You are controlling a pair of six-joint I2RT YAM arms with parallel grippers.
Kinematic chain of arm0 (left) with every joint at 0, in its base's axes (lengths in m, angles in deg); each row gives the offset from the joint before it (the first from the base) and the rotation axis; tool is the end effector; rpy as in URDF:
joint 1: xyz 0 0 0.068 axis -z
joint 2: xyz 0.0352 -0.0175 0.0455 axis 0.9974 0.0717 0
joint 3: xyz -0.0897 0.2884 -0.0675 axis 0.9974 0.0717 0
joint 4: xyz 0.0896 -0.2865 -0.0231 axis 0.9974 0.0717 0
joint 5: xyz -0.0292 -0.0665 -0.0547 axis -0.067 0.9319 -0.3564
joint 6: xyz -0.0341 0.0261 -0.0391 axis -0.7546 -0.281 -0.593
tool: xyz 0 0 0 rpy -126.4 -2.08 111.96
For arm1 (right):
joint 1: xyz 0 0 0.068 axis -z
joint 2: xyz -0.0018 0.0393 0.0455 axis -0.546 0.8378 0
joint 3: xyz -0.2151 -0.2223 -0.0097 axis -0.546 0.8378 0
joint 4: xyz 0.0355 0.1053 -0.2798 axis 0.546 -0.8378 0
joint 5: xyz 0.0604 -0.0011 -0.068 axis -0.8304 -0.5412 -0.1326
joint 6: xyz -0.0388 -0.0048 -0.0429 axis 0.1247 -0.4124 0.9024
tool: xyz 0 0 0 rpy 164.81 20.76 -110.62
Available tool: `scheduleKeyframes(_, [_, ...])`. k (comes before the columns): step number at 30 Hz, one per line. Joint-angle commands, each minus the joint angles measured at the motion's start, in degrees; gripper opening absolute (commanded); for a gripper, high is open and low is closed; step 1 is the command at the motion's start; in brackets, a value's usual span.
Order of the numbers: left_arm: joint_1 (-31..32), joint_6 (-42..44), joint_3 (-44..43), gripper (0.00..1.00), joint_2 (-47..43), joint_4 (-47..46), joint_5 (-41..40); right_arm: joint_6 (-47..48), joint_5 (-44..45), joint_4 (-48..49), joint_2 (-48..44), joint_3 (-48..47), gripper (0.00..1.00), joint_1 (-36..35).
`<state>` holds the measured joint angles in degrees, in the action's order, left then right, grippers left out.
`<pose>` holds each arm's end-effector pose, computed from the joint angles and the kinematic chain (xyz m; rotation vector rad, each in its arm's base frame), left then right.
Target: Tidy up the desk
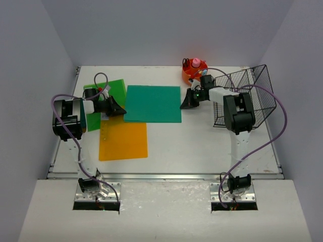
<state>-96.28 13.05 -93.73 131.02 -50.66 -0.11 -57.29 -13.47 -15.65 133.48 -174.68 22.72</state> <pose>0.4357 0.0473 0.1012 -0.2006 2.3737 -1.1447 0.5156 0.1204 0.0965 -0.0493 2.5751 1.0484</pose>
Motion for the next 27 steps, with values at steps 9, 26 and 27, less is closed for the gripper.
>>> scheduleKeyframes(9, [7.6, 21.2, -5.1, 0.00, -3.0, 19.6, 6.4, 8.1, -12.9, -10.5, -1.9, -4.6, 0.28, -11.3])
scheduleKeyframes(26, [7.7, 55.2, -5.9, 0.00, -10.9, 38.8, 1.9, 22.5, -23.5, -16.4, 0.0, -33.4, 0.85, -7.3])
scheduleKeyframes(27, [7.7, 55.8, -5.8, 0.00, -11.1, 38.9, 1.6, 24.6, -22.7, -17.0, 0.8, -33.5, 0.86, -7.3])
